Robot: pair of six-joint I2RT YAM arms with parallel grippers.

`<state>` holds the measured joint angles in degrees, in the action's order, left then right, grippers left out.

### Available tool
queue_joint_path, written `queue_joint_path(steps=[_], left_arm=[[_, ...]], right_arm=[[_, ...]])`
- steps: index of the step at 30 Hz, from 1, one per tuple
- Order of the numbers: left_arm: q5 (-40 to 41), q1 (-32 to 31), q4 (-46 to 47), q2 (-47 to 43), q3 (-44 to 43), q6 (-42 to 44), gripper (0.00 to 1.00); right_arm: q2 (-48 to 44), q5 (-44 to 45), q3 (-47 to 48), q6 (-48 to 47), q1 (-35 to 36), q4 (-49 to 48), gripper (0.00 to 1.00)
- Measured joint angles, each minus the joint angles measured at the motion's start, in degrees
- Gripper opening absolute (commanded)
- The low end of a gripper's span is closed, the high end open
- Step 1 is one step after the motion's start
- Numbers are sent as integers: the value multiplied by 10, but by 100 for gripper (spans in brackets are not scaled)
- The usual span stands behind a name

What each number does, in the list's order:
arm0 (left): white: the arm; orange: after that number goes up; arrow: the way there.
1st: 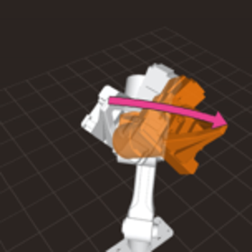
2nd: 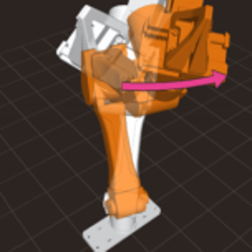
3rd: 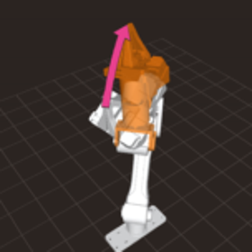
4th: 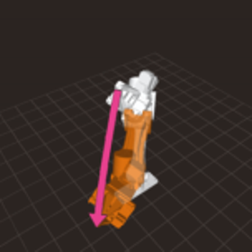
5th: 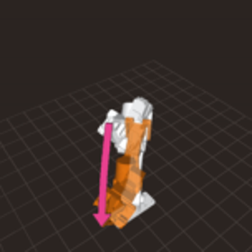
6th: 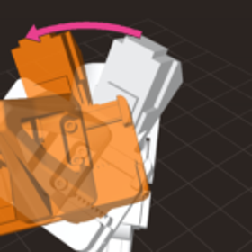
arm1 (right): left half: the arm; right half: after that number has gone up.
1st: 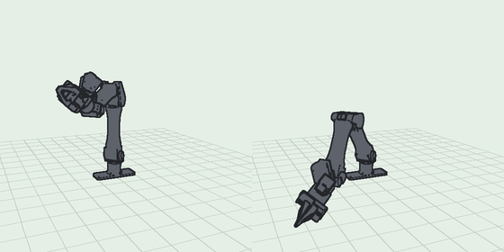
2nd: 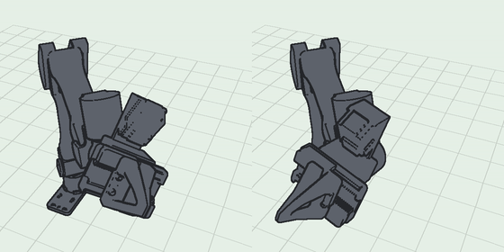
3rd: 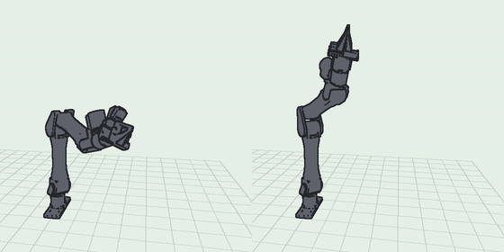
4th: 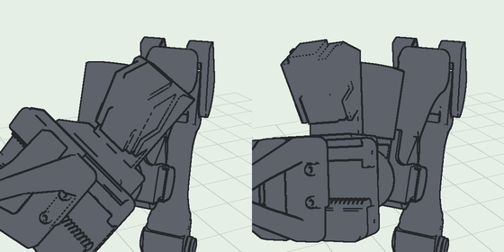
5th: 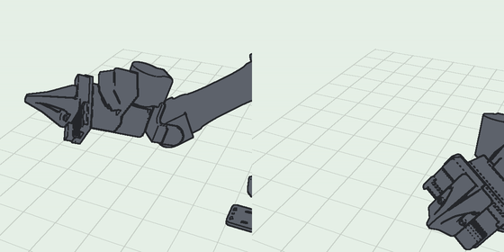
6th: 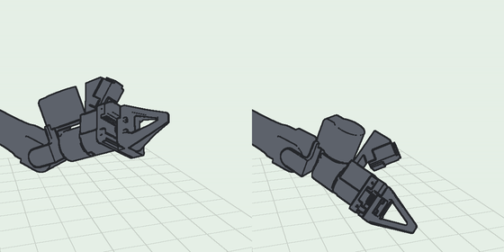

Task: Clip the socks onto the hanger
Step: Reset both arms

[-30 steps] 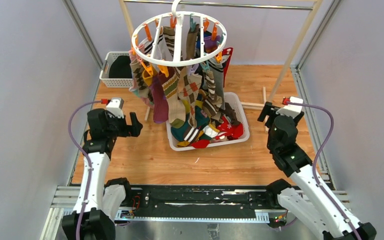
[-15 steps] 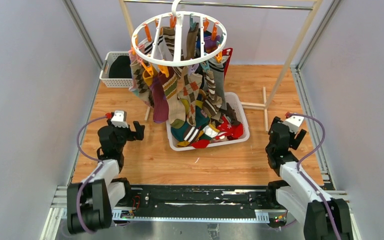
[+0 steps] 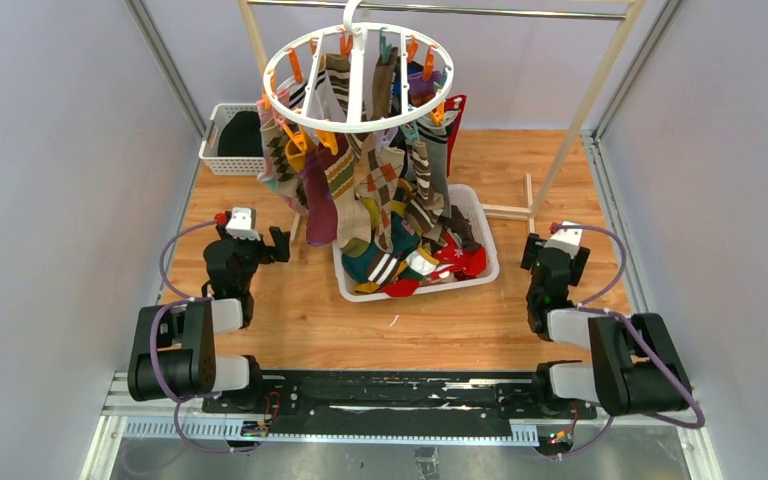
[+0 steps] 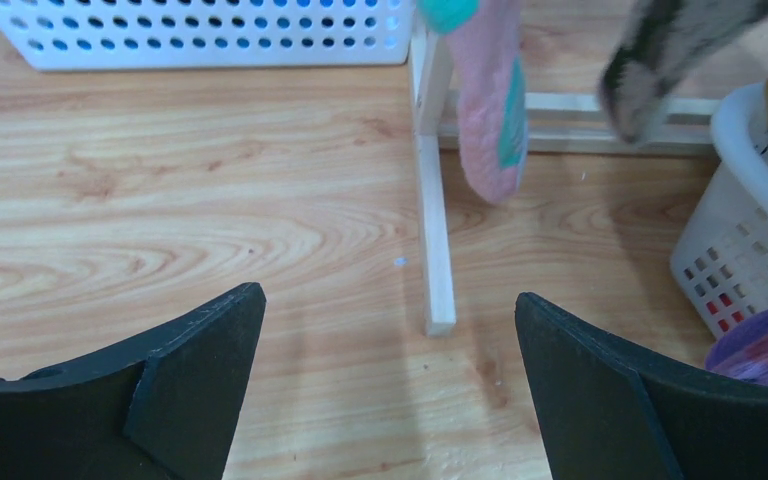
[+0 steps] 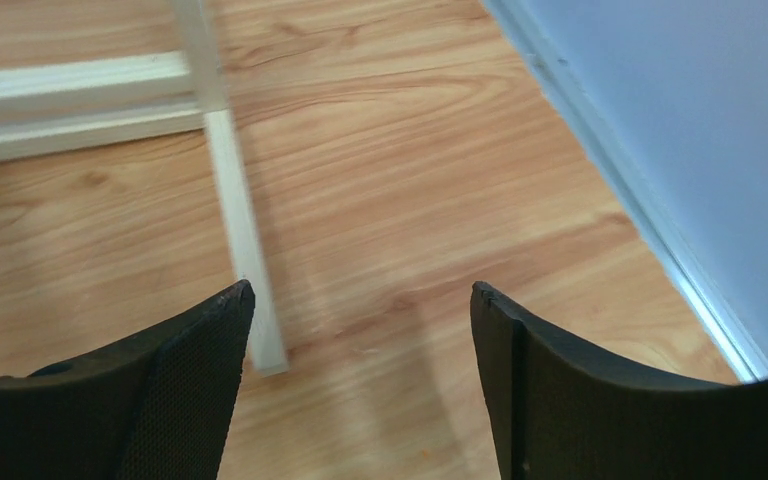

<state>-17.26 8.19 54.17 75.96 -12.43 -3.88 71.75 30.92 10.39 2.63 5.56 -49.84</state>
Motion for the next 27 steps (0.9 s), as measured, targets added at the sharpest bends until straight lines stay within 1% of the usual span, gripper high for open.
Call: queue_joint_path(steps=[3,5,6,8,12,27], left_arm=[[26,-33,26,1,4,22,100],[35,-50,64,16,14,34,100],[37,-56,73,24,19,39,100],[48,-61,56,27,19,49,100],[64,-62,69,29,19,55,100],[74,-62,75,29,19,59,100]], right_arm=[[48,-58,-1,-35,1,-49,86],[88,-73,-4,-56,7,-106,87],[102,-74,-4,-64,11,-116,87],[106,-74,-3,-71,16,-114,88],[102,-73,4,-76,16,-121,88],[102,-73,4,-82,16,-123,89]])
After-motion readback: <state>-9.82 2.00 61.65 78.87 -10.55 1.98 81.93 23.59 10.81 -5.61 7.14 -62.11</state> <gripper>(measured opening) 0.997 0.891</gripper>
